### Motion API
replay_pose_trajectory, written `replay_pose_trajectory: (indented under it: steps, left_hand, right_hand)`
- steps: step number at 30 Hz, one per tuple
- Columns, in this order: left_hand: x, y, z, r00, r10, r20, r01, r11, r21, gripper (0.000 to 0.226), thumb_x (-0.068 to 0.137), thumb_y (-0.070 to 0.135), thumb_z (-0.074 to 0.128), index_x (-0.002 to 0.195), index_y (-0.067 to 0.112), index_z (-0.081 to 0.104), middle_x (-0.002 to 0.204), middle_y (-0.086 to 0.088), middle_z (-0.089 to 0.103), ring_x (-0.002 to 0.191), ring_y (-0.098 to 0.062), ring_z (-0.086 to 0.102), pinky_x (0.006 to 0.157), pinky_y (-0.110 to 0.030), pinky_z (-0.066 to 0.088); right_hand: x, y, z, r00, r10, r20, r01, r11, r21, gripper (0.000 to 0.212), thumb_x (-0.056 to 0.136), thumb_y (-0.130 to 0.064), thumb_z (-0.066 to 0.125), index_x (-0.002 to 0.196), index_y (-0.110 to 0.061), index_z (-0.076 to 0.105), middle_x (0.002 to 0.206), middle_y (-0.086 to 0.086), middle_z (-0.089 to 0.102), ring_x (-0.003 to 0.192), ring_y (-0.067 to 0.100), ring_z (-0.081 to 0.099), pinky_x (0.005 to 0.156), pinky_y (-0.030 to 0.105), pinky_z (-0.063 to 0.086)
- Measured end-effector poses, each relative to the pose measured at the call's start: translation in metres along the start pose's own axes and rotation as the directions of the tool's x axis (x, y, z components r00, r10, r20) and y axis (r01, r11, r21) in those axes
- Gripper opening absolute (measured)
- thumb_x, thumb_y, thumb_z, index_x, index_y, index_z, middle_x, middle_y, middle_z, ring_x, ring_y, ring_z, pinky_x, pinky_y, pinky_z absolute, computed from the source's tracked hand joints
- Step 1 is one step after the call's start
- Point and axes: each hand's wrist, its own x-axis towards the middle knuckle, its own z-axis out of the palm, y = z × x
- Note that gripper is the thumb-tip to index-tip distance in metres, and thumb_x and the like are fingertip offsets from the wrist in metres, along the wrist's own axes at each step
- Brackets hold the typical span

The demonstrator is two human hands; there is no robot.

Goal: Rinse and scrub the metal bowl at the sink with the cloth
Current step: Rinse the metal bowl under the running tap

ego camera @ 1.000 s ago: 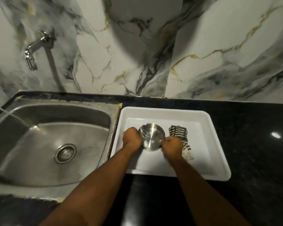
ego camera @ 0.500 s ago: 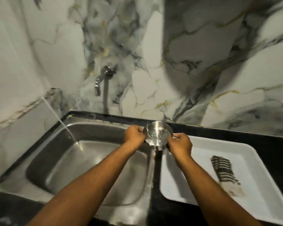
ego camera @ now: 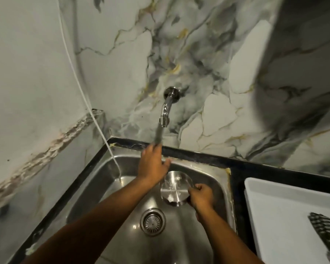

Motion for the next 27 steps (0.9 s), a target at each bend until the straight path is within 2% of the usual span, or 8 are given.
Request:
replay_pose_trajectory:
  steps: [4, 7, 11, 15, 17, 20, 23, 27]
  left_hand:
    - [0.074, 0.039, -0.019, 0.958, 0.246, -0.148, -0.206, 0.948, 0.243, 0.099, 0.085, 0.069, 0.048, 0.156, 0.02, -0.001, 0.166, -0.016, -0.001, 0.151, -0.038, -0.005, 0.12, -0.051, 0.005]
    - [0.118, 0.058, -0.024, 0.938, 0.316, -0.139, -0.246, 0.895, 0.373, 0.102, 0.084, 0.075, 0.038, 0.148, 0.023, -0.023, 0.162, -0.017, -0.021, 0.148, -0.04, -0.02, 0.12, -0.052, -0.007]
    - [0.153, 0.055, -0.019, 0.948, 0.313, -0.058, -0.263, 0.872, 0.412, 0.105, 0.087, 0.064, 0.049, 0.151, 0.016, -0.02, 0.152, -0.014, -0.033, 0.14, -0.036, -0.032, 0.118, -0.05, -0.012]
    - [0.159, 0.043, -0.011, 0.935, 0.354, -0.005, -0.315, 0.837, 0.447, 0.102, 0.084, 0.015, 0.067, 0.155, 0.009, -0.007, 0.16, -0.018, -0.023, 0.134, -0.039, -0.04, 0.113, -0.049, -0.016]
    - [0.161, 0.036, -0.016, 0.913, 0.4, 0.079, -0.395, 0.817, 0.421, 0.097, 0.083, 0.008, 0.067, 0.156, 0.015, 0.004, 0.162, -0.018, -0.021, 0.128, -0.038, -0.047, 0.111, -0.049, -0.017]
    - [0.167, 0.027, -0.032, 0.858, 0.463, 0.224, -0.513, 0.8, 0.312, 0.087, 0.089, 0.005, 0.061, 0.156, 0.027, 0.011, 0.159, -0.015, -0.03, 0.129, -0.036, -0.046, 0.11, -0.047, -0.018]
    - [0.168, 0.025, -0.037, 0.84, 0.501, 0.207, -0.542, 0.797, 0.266, 0.082, 0.097, 0.015, 0.052, 0.157, 0.024, -0.003, 0.15, -0.011, -0.04, 0.134, -0.034, -0.042, 0.114, -0.046, -0.016]
    - [0.171, 0.019, -0.032, 0.794, 0.58, 0.183, -0.607, 0.732, 0.309, 0.073, 0.104, 0.028, 0.039, 0.151, 0.024, -0.017, 0.148, -0.009, -0.043, 0.143, -0.036, -0.034, 0.12, -0.049, -0.01]
  right_hand:
    - [0.013, -0.012, 0.008, 0.999, 0.016, -0.044, -0.015, 0.999, 0.031, 0.008, 0.078, -0.016, 0.067, 0.078, -0.008, 0.065, 0.08, 0.011, 0.072, 0.079, 0.032, 0.07, 0.079, 0.052, 0.06]
    - [0.023, -0.019, 0.011, 0.998, 0.004, -0.059, -0.003, 1.0, 0.018, 0.017, 0.081, -0.023, 0.069, 0.091, -0.009, 0.07, 0.088, 0.014, 0.074, 0.087, 0.032, 0.07, 0.084, 0.049, 0.059]
    - [0.035, -0.032, 0.014, 0.996, -0.069, -0.054, 0.067, 0.997, -0.036, 0.035, 0.077, -0.041, 0.075, 0.071, -0.007, 0.069, 0.074, 0.019, 0.074, 0.078, 0.036, 0.071, 0.08, 0.047, 0.058]
    - [0.036, -0.045, 0.027, 0.997, -0.037, -0.062, 0.039, 0.999, 0.034, 0.025, 0.076, -0.024, 0.08, 0.062, -0.011, 0.063, 0.062, 0.015, 0.067, 0.068, 0.037, 0.069, 0.074, 0.052, 0.059]
    - [0.036, -0.049, 0.038, 0.998, -0.019, -0.06, 0.022, 0.998, 0.053, 0.02, 0.078, -0.018, 0.076, 0.065, -0.009, 0.064, 0.059, 0.01, 0.063, 0.061, 0.029, 0.062, 0.07, 0.045, 0.06]
    - [0.037, -0.052, 0.052, 1.0, -0.001, -0.026, 0.003, 0.997, 0.083, 0.007, 0.08, 0.001, 0.062, 0.074, 0.002, 0.066, 0.068, 0.016, 0.063, 0.069, 0.028, 0.06, 0.076, 0.054, 0.057]
    - [0.043, -0.049, 0.059, 1.0, 0.012, -0.016, -0.011, 0.997, 0.071, 0.011, 0.078, 0.007, 0.058, 0.078, 0.012, 0.068, 0.071, 0.025, 0.066, 0.07, 0.035, 0.065, 0.074, 0.054, 0.058]
    - [0.049, -0.045, 0.058, 0.999, 0.052, -0.006, -0.051, 0.997, 0.059, 0.017, 0.077, 0.008, 0.056, 0.077, -0.002, 0.07, 0.075, 0.023, 0.069, 0.081, 0.042, 0.069, 0.074, 0.053, 0.06]
